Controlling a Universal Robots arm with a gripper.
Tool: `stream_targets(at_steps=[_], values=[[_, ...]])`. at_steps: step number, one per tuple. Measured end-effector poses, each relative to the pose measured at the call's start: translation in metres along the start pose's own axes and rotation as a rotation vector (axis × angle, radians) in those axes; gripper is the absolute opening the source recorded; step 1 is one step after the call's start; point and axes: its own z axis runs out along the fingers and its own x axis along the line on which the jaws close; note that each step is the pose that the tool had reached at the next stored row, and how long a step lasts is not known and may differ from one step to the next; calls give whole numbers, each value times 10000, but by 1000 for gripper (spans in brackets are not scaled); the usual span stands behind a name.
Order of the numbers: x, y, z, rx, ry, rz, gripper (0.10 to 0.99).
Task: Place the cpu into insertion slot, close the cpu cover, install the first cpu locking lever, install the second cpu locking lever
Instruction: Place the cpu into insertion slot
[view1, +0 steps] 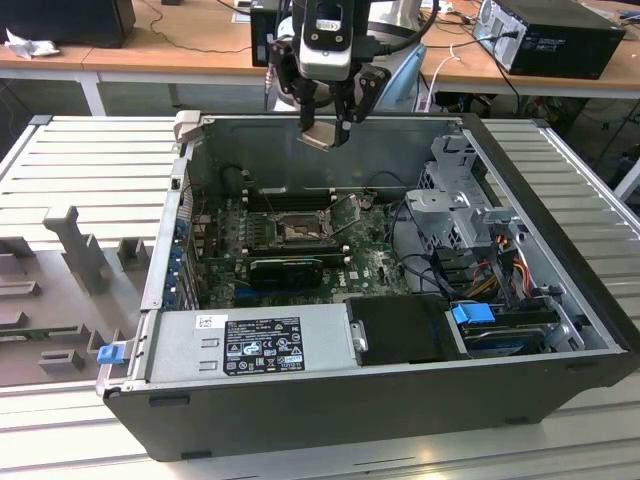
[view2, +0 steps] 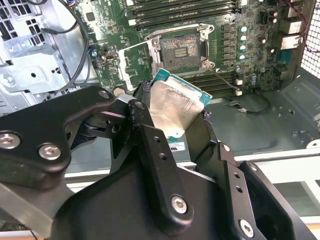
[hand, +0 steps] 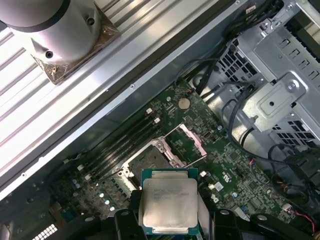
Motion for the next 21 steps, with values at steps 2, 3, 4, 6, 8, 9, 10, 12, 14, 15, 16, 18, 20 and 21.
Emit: stream_targets(at_steps=[2,3,4,6,8,9,10,12,14,15,16,18,20,21], values=[[0,0,0,-2,-12,138,525],[0,0,0,-2,-16,183,525],[0,0,0,-3,-20,228,525],[0,0,1,-6,-33,377,525],[0,0,1,-8,-42,482,525],[0,0,1,-9,-46,528,525],[0,0,1,-10,-52,587,525],[0,0,1,-13,-62,707,525],[0,0,1,-14,-74,843,525],[0,0,2,-16,-79,903,525],[0,0,2,-16,-84,950,525],[0,0,2,-19,-96,1086,525],[0,0,2,-20,-106,1199,525],[0,0,2,-21,-110,1251,525]])
